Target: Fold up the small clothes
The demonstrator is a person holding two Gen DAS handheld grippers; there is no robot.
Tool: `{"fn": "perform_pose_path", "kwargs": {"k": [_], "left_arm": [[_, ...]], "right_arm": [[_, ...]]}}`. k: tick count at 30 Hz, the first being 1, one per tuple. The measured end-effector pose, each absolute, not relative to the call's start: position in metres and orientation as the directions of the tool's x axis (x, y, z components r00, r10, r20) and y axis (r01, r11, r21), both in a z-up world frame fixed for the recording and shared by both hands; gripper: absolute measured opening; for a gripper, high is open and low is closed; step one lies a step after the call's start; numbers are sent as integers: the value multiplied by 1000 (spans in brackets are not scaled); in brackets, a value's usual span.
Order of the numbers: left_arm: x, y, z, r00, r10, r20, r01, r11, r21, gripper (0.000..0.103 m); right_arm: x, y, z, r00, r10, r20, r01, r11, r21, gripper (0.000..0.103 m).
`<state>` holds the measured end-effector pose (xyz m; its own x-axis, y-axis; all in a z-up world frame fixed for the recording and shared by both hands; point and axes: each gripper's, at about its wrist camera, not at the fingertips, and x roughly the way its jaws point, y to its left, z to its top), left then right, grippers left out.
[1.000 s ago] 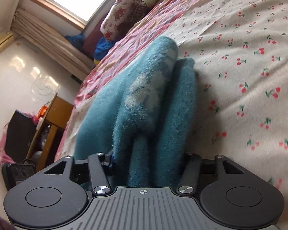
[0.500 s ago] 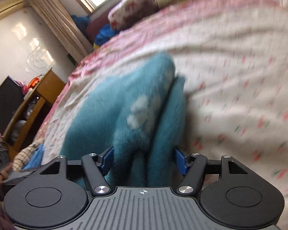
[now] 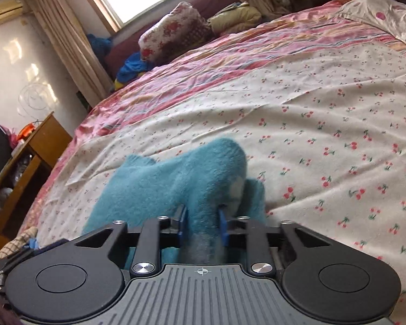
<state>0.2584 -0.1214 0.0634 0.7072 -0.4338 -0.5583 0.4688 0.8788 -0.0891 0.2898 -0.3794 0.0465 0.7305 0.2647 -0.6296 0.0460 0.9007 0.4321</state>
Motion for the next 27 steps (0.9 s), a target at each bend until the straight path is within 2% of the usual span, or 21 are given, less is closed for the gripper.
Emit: {"fn": "perform_pose_path", "kwargs": {"k": [3, 6, 10, 14, 17, 20, 21, 24, 27], "left_arm": [[268, -126, 52, 687, -435, -582, 460, 881, -116, 75], [267, -123, 49, 683, -431, -590, 441, 887, -137, 75], [261, -117, 56, 680, -409, -608, 409, 900, -148, 75], [247, -115, 63, 699, -369, -613, 396, 913, -98, 75], [237, -112, 65, 710, -341, -616, 385, 921, -66, 75], [230, -111, 65, 715, -316, -624, 369, 928, -47, 75], [227, -112, 63, 712, -308, -631, 364, 930, -43, 75], [223, -113, 59, 704, -294, -647, 357, 933, -36, 75], [221, -114, 58, 695, -287, -660, 341, 939, -50, 75]], "right_arm": [[289, -391, 32, 730, 241, -639, 89, 894, 438, 15], [285, -389, 21, 734, 239, -635, 104, 885, 453, 17], [276, -381, 43, 743, 205, -637, 108, 903, 417, 21], [247, -370, 71, 791, 112, -601, 120, 936, 332, 26], [220, -355, 79, 795, 168, -583, 49, 940, 338, 26], [204, -335, 69, 767, 203, -609, -5, 950, 311, 26], [201, -329, 63, 759, 192, -622, -14, 960, 279, 26], [203, -321, 52, 748, 129, -651, -2, 981, 193, 15], [213, -316, 51, 737, 82, -671, 1, 992, 122, 14]]}}
